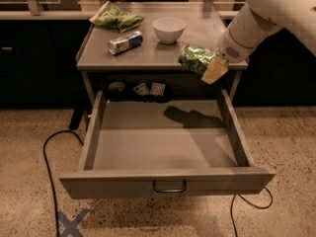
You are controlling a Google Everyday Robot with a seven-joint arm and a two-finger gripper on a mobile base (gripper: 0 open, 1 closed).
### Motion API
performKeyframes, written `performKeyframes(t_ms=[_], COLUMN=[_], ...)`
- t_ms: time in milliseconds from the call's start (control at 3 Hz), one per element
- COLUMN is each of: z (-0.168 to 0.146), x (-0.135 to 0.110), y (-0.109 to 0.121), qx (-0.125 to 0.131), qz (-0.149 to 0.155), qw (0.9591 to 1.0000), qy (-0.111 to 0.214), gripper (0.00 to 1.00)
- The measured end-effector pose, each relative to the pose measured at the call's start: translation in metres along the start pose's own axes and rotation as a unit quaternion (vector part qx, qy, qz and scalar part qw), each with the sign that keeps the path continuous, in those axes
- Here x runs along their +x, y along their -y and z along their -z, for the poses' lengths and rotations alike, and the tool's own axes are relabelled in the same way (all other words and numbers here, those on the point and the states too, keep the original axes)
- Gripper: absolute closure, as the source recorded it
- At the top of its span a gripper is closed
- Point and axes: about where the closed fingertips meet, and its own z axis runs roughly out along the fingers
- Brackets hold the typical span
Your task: Place green can into top drawer
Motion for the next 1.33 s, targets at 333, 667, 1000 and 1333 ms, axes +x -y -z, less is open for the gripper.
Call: performKeyframes(t_ms=[333, 667, 1000, 1333], z=[-0.018, -0.063, -0.063, -0.089], x=[0.032, 0.059, 0.059, 0.065], y=[-0.045, -0.059, -0.059, -0.064], qx=[-0.047, -0.085, -0.085, -0.092], qz=[-0.001, 0.012, 0.012, 0.007], qw=[0.9988, 0.9963, 0.9963, 0.9956], qy=[-0.01, -0.007, -0.007, -0.017], gripper=[1.0, 1.0, 1.0, 1.0])
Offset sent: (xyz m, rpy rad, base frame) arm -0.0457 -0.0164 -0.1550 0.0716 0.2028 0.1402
